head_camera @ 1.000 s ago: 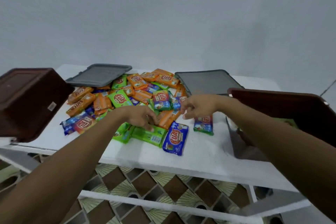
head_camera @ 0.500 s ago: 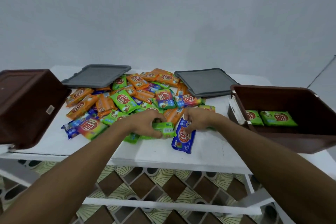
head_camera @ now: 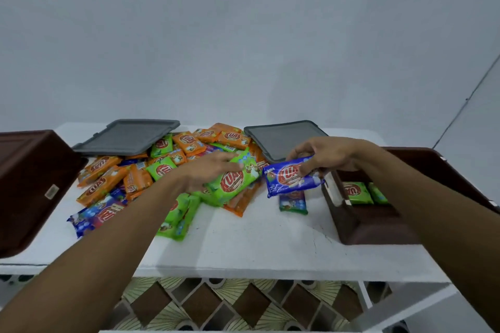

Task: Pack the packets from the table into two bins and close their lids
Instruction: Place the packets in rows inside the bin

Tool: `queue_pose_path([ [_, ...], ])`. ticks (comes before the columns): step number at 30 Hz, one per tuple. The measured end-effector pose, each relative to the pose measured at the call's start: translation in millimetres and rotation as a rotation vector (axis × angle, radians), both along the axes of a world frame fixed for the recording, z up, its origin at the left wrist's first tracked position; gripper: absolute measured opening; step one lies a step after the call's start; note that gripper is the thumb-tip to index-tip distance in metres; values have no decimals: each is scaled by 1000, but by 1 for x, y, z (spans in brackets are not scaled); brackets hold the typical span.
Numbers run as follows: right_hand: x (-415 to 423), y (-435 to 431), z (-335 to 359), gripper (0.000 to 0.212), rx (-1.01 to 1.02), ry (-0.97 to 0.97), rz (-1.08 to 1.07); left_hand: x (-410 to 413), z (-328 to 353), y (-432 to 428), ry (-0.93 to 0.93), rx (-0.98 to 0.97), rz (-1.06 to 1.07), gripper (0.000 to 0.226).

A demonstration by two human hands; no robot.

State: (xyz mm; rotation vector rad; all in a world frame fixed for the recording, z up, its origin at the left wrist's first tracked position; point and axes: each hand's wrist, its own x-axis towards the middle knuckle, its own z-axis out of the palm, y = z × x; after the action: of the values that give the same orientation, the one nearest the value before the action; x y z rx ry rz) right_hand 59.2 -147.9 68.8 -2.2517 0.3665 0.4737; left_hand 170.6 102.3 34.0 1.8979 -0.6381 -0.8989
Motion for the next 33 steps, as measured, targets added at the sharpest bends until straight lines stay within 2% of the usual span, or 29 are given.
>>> queue_pose_path([
  [4, -34, -53, 17, 24, 54, -44, -82, -11, 24, -50, -57, -23, -110, 17],
  [6, -54, -80, 22, 32, 123, -73, -145, -19, 35, -79, -119, -57, -95, 23],
  [9, -82, -123, 23, 43, 182, -78, -200, -31, 51, -125, -217, -69, -165, 14],
  [12, -103, -159, 16, 23, 131, -42, -153, -51, 61, -175, -244, -69, -316, 18],
  [16, -116, -199, -6, 22, -11, 0, -76, -79, 45, -238, -308, 12, -476, 31],
  [22, -115, -231, -44, 24, -278, 303, 269, -106, -5, -301, -374, 409, -731, 20],
  [25, -116, -227, -60, 20, -283, 335, 365, -111, -28, -307, -365, 615, -824, 35],
  [27, -117, -224, -67, 30, -310, 299, 430, -115, -37, -304, -377, 679, -845, 47],
  [29, -118, -221, -74, 39, -337, 248, 481, -114, -42, -302, -392, 665, -834, 45],
  [33, -117, -221, -81, 35, -406, 187, 528, -109, -48, -301, -471, 557, -765, 31],
])
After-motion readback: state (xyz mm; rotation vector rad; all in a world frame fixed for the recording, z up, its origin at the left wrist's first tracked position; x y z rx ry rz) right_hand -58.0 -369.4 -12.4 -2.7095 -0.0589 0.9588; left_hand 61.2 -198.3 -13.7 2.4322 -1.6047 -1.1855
